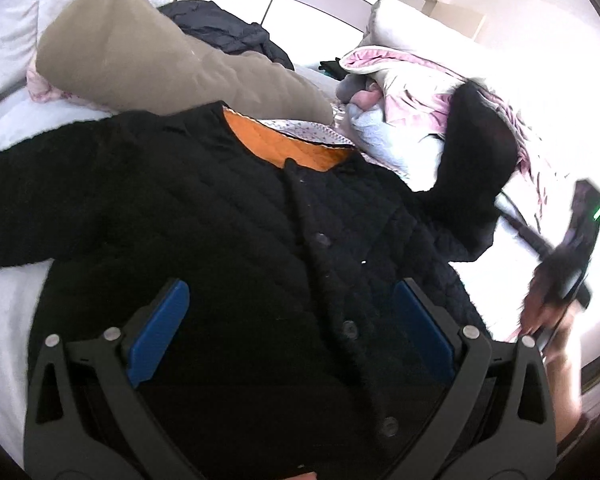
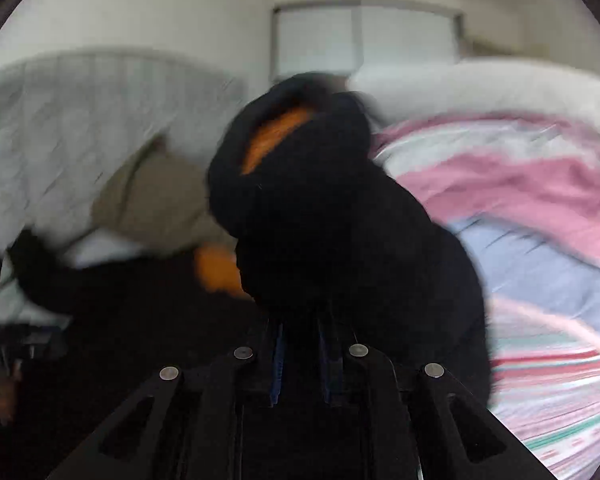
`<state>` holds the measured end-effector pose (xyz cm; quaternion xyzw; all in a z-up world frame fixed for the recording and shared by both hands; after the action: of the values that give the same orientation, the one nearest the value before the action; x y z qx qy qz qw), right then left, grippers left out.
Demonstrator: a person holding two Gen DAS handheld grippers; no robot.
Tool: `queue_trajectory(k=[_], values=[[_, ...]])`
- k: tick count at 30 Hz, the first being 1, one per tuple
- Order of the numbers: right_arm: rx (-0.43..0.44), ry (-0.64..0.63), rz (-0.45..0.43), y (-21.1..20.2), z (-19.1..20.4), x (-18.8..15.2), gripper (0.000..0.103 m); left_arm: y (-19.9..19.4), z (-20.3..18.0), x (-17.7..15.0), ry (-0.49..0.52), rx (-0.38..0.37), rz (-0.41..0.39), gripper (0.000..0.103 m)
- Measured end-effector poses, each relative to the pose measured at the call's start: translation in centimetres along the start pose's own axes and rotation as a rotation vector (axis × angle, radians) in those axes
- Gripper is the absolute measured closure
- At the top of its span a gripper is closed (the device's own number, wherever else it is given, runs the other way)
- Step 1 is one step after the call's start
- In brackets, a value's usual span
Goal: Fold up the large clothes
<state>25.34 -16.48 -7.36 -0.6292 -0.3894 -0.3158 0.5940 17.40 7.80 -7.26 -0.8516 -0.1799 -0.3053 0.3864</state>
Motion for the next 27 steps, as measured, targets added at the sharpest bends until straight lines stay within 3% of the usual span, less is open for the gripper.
queue_trajectory(k=[3,4,5,7,9,12,15,22,23,24,25,27], values=[[0.130,-0.031,0.245,4.6,3.3,-5.1,0.081,0.7,0.0,0.2,-0.052,-0.051,0.019,0.001],[0.160,-0.050,0.329,5.8,4.2,-6.8,0.073,1.1,-0.1,0.2,-0.073,-0.074,0.026,0.001],[0.170,-0.057,0.364,6.3,4.4,-7.6,0.066,1.4,-0.2,0.3,-0.089,-0.093,0.034,0.001],[0.219,-0.055,0.344,5.9,5.2,-7.9,0.036,2.3,-0.5,0.6,-0.119,-0.127,0.052,0.001],[0.265,-0.060,0.346,5.0,5.7,-6.9,0.020,3.2,-0.8,1.0,-0.147,-0.147,0.065,0.001],[0.306,-0.098,0.333,3.2,6.3,-6.1,0.017,5.4,-1.3,1.5,-0.213,-0.185,0.098,0.001],[0.277,-0.129,0.291,1.5,5.3,-5.3,0.017,7.4,-2.1,1.8,-0.257,-0.213,0.125,0.001],[0.205,0.020,0.199,0.6,-3.0,-2.0,0.017,13.2,-3.4,0.3,-0.341,-0.208,0.239,0.003],[0.189,0.045,0.189,0.2,-3.9,-1.7,0.017,13.6,-3.4,0.3,-0.346,-0.173,0.237,0.015],[0.165,0.089,0.177,0.2,-5.7,-1.6,0.017,13.6,-3.3,0.6,-0.334,-0.126,0.225,0.051],[0.147,0.133,0.167,0.2,-7.4,-1.5,0.017,13.3,-3.8,1.1,-0.300,-0.110,0.208,0.068],[0.126,0.239,0.147,0.0,-10.3,-1.3,0.017,12.0,-4.7,2.9,-0.246,-0.115,0.147,0.082]])
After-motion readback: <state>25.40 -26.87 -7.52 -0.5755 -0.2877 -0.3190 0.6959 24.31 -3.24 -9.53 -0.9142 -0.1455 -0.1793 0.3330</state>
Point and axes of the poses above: each gripper's, at about its wrist camera, not at the fingertips, and y roughly the way its jaws point, z to its left, x to its top, the point moved 7 cm from there along y, roughly the way its jaws point, and after that the axes turned 10 degrees about -x, right-handed, at the moved point
